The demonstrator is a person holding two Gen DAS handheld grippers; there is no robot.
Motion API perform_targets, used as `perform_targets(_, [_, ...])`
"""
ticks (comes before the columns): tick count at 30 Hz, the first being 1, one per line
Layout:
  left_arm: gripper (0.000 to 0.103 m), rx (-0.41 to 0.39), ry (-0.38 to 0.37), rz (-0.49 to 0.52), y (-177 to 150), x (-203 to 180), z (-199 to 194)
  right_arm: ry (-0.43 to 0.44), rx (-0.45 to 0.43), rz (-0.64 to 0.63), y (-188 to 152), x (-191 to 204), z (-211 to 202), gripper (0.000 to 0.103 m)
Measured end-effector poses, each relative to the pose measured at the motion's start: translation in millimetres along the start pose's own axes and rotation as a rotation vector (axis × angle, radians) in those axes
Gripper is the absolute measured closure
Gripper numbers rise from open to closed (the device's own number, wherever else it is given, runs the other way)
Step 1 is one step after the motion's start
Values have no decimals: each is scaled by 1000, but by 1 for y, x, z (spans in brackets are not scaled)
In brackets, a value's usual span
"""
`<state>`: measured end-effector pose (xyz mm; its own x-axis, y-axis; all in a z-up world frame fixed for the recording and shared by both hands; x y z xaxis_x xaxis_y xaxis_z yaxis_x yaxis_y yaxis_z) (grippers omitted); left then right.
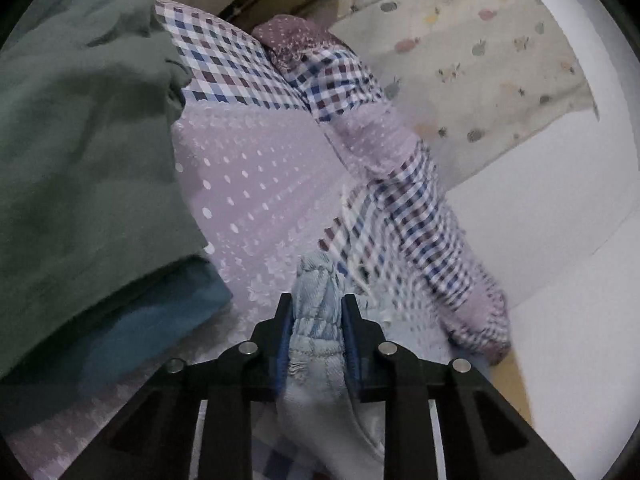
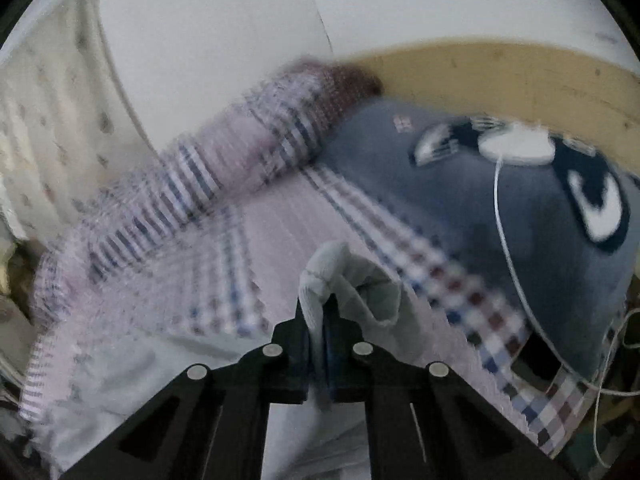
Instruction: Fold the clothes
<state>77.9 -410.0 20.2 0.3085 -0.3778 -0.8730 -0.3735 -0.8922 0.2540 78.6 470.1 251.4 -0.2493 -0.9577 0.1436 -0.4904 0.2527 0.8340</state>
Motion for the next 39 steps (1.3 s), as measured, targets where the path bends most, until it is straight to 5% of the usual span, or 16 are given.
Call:
perform_targets(5, [85,3,-66,-120,2,19,-12,-1,-121,60,-15,-28,-100,99])
perform_targets(8, [85,2,-81,-121,0,21,-22,-47,-103,146,-55,-63,-144,99])
perform_targets(11, [85,-9,-86,-137,0,25,-29,-132,70,189,-117,-99,-144,99])
perform_targets(14, [85,-12,-67,-155,2,32,-31,-148,312,170,-179,-121,-112,98])
perform_targets(17, [85,-12,-19,-153,-1,38,-26,-147,463,176,-212,-136,-87,94])
perform_targets(22, [83,-12,57,-95,-2,32,-24,-266,494,85,-194,-139,-80,59])
perform_targets(26, [79,-53,144,23,-1,18,-33,-279,398,22,-162,-126,-82,50])
perform_targets(28, [52,-88,156,48,3,15,-45,-245,342,7,-149,-111,-78,47])
perform_targets(31, [26,-113,97,56,6,8,-58,-192,278,-20,-135,-83,-66,46])
perform_targets(36, [19,61,-48,213,-2,-44,-23,-114,224,-69,-127,-39,-39,45])
perform_targets(39, [18,243,-41,426,-23,-90,28,-88,215,-97,-130,-19,-24,45])
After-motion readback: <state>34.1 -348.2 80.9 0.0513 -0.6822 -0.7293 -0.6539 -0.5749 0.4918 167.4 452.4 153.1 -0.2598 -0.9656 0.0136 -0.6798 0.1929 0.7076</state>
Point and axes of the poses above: each gripper's, at about its wrist camera, not at the fingertips, and z roughly the way its jaws point, x to its left, y to its top, the point moved 1 cm from there along z, roughly the way its jaws point, and after that the axes turned 9 degrees about -z, right-handed, at the moved point
